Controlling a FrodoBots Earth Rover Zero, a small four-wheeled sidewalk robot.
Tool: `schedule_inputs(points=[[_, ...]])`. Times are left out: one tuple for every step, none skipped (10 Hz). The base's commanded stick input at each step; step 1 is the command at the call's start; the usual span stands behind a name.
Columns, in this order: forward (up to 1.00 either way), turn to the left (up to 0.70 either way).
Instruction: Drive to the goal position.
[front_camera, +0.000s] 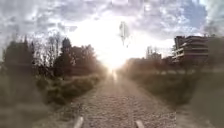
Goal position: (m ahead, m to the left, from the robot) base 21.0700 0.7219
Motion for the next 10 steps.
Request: schedule_inputs(points=[[0.50,0.00],[0.50,0.00],[0.50,0.00],[0.50,0.00],[0.50,0.00],[0.50,0.00],[0.50,0.00],[0.50,0.00],[0.50,0.00],[0.50,0.00]])
